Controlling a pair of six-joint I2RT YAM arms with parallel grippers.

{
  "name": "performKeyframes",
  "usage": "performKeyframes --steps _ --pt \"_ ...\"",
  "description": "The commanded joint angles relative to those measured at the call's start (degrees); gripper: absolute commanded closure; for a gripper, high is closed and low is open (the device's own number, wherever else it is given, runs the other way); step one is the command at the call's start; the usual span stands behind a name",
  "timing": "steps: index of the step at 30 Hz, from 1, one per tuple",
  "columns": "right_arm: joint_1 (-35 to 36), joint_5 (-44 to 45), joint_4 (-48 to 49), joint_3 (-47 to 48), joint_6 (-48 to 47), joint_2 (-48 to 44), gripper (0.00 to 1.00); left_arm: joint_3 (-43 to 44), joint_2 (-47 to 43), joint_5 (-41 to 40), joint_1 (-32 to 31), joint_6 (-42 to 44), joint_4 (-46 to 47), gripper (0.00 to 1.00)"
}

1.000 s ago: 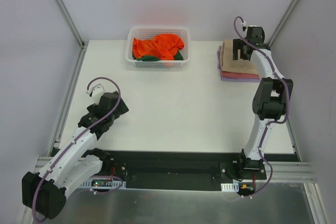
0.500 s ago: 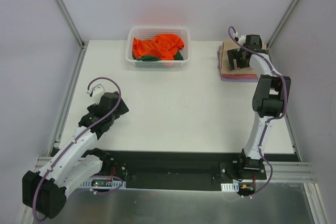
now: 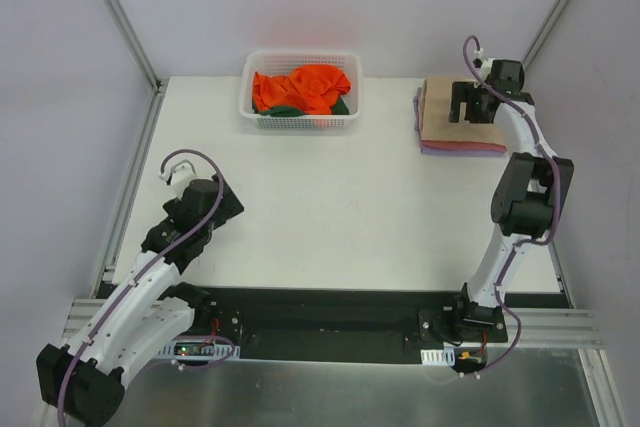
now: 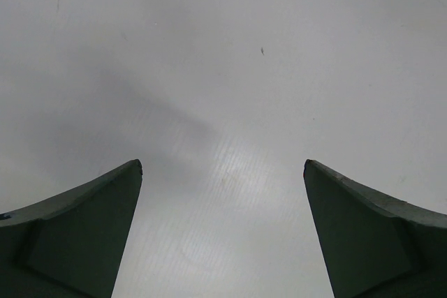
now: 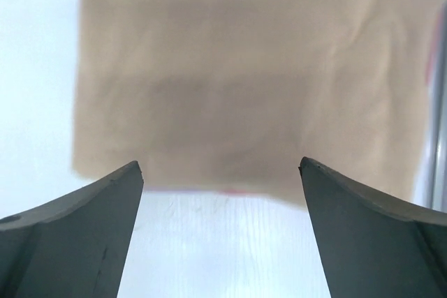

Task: Fold and stack the t-shirts
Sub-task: Put the neatly folded tshirt into the corner of the board with the right arm

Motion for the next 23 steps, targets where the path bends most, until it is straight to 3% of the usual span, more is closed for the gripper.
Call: performKeyframes --steps 1,7,11,15,23 --pt "0.0 -1.3 2.4 -7.3 6.5 -19.5 0.04 1.7 -2.7 2.4 0.5 2.1 -0.6 0.01" --pt "0.0 0.0 12.9 -36.0 17.8 -43.3 0.04 1.2 -5.1 3.1 0.5 2.1 -0.5 0.01" --pt "0.0 1.6 19.6 -53.6 30.4 -57.3 0.04 0.2 -6.2 2.6 0.5 1.4 -0.3 0.01" --pt "0.0 -2.3 22.6 -63.3 31.9 -66.5 0.04 0.1 -6.5 3.2 0.5 1.7 -0.2 0.01" --pt "0.0 0.8 25.0 -72.5 32.0 -79.0 0.04 -1.3 -8.6 2.4 0.5 1.1 -0.1 0.01"
